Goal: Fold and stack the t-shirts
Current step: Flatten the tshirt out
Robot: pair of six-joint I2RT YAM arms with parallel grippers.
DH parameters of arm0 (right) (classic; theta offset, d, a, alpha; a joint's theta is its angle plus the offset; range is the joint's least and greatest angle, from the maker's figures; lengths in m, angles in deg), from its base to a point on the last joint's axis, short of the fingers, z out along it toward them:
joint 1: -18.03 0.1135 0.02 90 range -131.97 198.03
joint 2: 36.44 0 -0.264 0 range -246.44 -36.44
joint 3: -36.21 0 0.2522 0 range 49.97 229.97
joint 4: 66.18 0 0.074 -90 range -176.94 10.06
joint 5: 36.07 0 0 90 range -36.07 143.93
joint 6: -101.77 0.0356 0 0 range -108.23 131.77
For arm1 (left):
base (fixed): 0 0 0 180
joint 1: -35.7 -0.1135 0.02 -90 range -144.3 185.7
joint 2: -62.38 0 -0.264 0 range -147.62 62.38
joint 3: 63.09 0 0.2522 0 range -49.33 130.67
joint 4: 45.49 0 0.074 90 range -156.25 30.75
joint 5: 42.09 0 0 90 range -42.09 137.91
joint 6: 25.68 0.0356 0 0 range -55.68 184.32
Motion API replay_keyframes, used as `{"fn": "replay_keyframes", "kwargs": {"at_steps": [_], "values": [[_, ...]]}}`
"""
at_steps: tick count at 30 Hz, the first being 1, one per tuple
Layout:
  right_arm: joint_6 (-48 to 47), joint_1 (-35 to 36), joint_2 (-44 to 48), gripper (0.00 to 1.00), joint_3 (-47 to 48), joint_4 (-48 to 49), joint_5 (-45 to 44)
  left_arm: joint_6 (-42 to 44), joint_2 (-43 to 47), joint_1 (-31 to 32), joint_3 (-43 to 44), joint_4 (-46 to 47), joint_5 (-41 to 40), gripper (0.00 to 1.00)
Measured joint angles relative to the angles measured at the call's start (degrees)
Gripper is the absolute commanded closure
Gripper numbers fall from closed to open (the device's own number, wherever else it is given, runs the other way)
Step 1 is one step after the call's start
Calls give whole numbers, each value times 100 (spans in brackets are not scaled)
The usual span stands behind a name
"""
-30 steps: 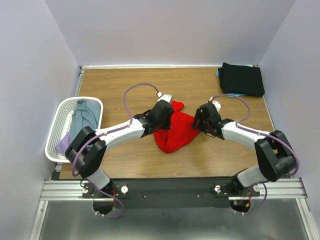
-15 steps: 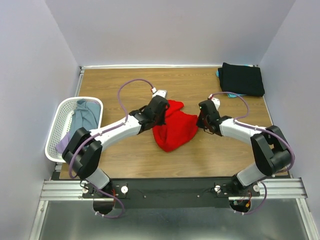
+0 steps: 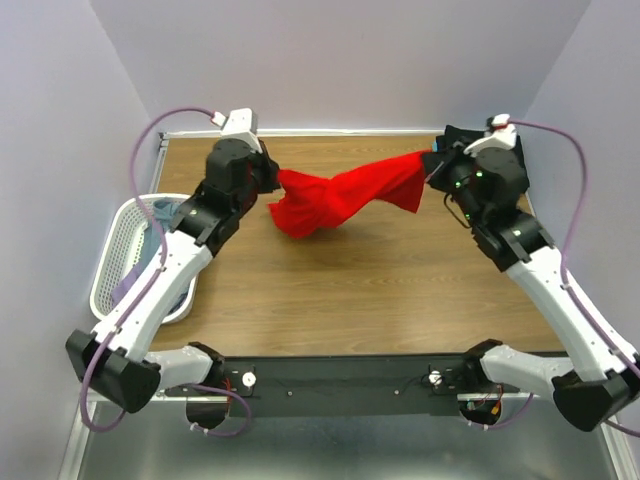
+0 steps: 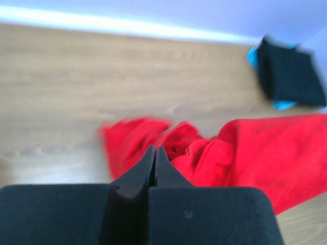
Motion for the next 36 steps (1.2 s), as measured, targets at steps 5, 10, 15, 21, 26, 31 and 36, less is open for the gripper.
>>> {"fn": "replay_keyframes", "kwargs": {"at_steps": [5, 10, 15, 21, 26, 31, 36], "values": [[-223, 0, 549, 100, 636, -205, -105, 15, 614, -133, 608, -168, -116, 100], [-444, 0, 997, 100, 970, -435, -192, 15, 1419, -184, 999, -273, -535, 100], [-557, 0, 1335, 100, 1174, -551, -203, 42, 1661, -234, 1292, -262, -837, 100], [-608, 0, 1248, 100, 1051, -553, -358, 57, 789, -662, 1425, -48, -625, 100], [-713, 0, 841, 100, 844, -693, -557, 63, -122, -1082, 1547, -94, -271, 100], [-815, -11, 588, 100, 885, -824, -339, 85, -122, -1683, 1937, -219, 63, 100], [-828, -15, 407, 100, 1215, -822, 337, 76, 321, -2295, 2577, -17, 262, 100]]}}
